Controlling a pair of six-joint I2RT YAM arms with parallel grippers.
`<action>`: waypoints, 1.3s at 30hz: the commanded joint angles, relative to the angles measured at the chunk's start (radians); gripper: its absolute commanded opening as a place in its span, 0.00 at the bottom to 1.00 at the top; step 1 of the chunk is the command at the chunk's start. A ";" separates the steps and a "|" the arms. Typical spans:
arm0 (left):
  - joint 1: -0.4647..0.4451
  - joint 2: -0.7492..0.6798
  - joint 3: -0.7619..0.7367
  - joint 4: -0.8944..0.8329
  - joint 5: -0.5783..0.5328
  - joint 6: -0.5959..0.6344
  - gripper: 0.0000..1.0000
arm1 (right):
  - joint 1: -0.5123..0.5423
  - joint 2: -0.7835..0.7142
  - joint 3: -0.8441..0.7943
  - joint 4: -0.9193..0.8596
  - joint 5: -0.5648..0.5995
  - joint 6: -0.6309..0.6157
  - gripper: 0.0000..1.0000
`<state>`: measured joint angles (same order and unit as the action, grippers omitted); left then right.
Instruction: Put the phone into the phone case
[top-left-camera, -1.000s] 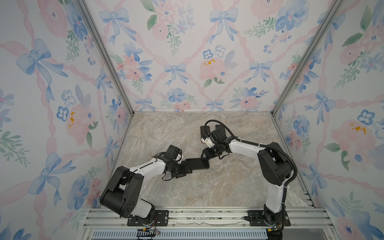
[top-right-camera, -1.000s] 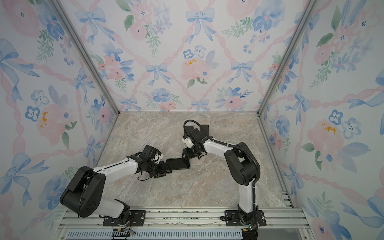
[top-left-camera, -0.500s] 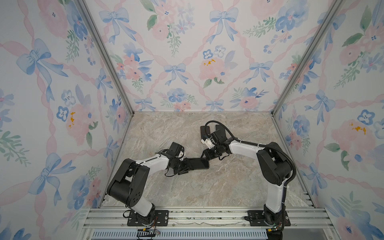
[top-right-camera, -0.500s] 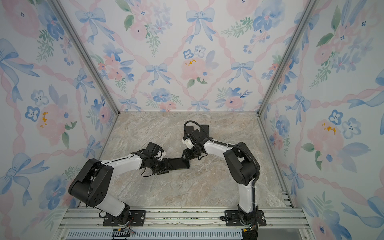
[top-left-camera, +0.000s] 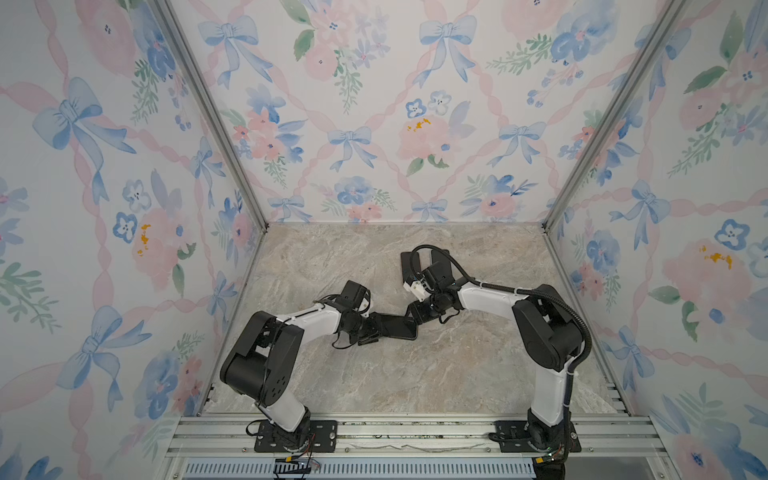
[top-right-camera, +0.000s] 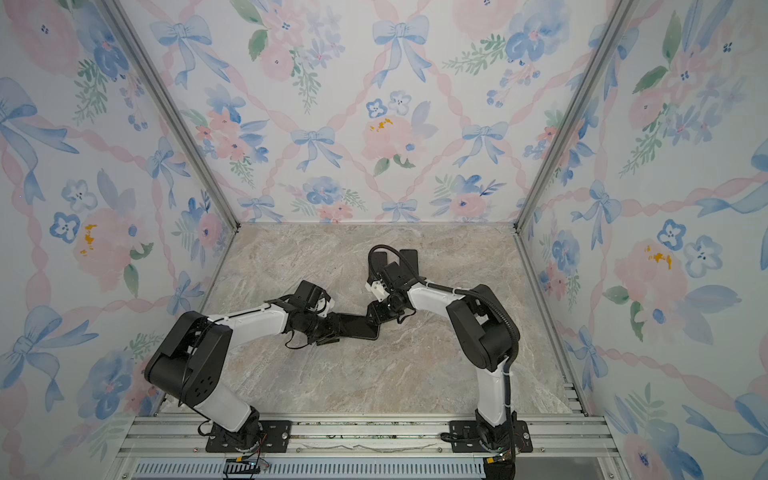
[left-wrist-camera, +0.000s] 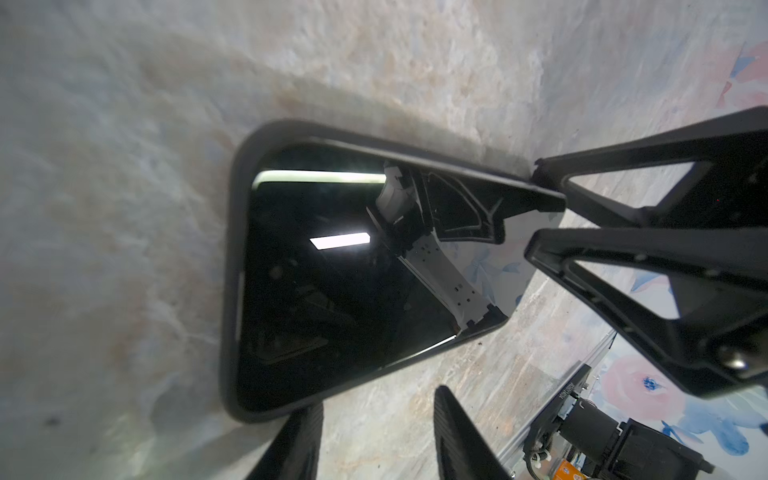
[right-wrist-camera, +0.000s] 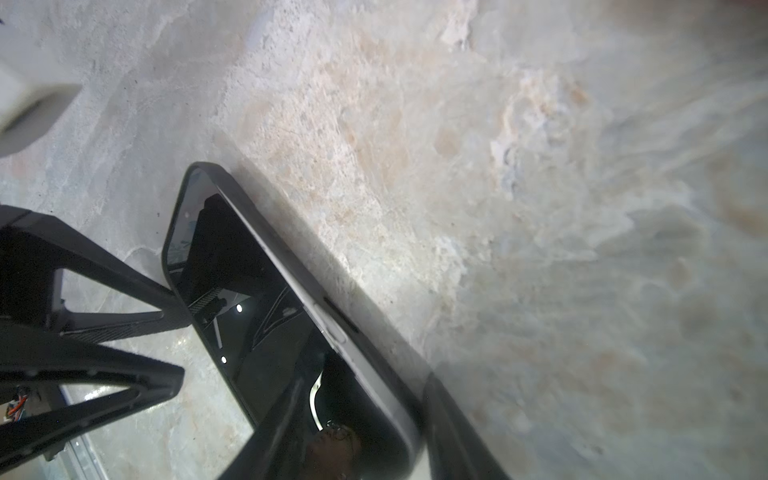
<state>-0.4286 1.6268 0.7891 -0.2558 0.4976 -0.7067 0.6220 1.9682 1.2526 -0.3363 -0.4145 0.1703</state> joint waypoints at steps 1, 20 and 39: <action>0.005 0.039 0.001 -0.016 -0.058 0.027 0.46 | 0.014 0.015 -0.004 -0.040 -0.014 -0.008 0.47; -0.021 0.089 0.040 0.041 -0.041 0.028 0.45 | 0.071 -0.089 -0.138 -0.013 -0.035 0.071 0.39; -0.029 0.208 0.160 0.040 -0.013 0.057 0.44 | 0.104 -0.209 -0.334 0.177 0.028 0.404 0.29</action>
<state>-0.4496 1.7931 0.9577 -0.1875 0.5133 -0.6758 0.7143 1.7790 0.9443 -0.1715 -0.4282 0.5064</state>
